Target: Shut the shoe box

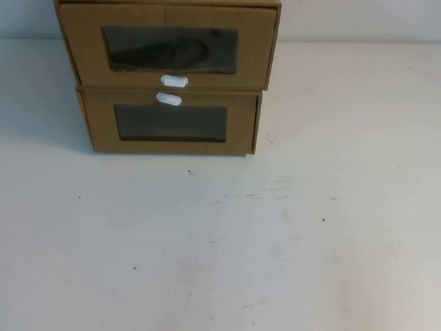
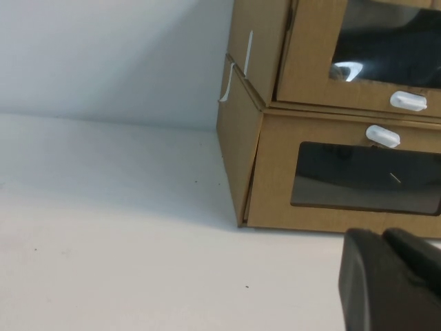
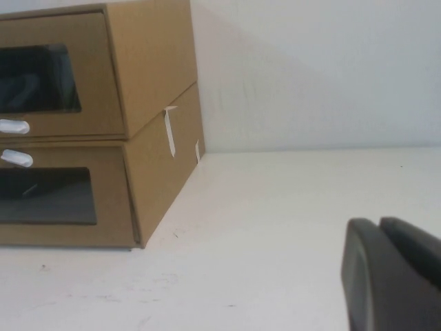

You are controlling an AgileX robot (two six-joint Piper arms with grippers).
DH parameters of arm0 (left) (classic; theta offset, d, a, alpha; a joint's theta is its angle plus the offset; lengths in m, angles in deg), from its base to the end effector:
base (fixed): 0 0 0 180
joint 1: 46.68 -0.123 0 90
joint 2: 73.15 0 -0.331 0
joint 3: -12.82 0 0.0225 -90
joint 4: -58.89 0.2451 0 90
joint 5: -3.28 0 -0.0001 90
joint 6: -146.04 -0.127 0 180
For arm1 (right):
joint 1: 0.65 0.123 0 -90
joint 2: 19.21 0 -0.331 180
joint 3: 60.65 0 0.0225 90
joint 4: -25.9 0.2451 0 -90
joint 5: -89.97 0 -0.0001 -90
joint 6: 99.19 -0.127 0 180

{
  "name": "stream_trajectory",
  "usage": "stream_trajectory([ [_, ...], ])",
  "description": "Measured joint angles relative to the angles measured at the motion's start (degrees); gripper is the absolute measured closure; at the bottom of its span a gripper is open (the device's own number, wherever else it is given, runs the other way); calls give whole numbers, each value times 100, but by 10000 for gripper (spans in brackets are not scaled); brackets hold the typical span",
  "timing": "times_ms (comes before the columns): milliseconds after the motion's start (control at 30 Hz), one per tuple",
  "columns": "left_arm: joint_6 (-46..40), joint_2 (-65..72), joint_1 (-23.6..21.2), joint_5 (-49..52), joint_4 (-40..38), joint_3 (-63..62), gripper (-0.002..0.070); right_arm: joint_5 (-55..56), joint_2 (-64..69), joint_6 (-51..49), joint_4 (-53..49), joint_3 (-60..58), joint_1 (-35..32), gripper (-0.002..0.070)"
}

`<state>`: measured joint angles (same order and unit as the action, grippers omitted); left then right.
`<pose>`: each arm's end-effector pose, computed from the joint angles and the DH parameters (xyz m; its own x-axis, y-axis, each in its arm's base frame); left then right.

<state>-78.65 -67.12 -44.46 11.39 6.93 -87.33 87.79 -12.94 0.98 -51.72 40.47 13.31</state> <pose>0.0393 -0.0157 0.1958 -0.0337 -0.1197 -0.9922 0.1465 0.9815 -0.1234 0.0398 0.0049 0.2120 0.0662 0.0563 -0.9962 -0.2078 0.9773 0.0414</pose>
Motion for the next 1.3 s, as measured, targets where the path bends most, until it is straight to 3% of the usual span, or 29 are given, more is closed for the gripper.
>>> stream_trajectory([
  [300, 0, 0, 0, 0, -2, 0, 680, 20, 0, 334, 384, -36, 0, 687],
  [533, 0, 0, 0, 0, -2, 0, 680, -653, 0, 5547, 5594, -46, 0, 687],
  [633, 0, 0, 0, 0, -2, 0, 680, -910, 0, 6680, 6618, -69, 0, 687],
  [900, 0, 0, 0, 0, -2, 0, 680, -1731, 0, 7165, 7187, -94, 0, 687],
  [1300, -12, 0, 0, 0, -2, 0, 680, -1754, 0, 7166, 7247, -94, 0, 687],
])
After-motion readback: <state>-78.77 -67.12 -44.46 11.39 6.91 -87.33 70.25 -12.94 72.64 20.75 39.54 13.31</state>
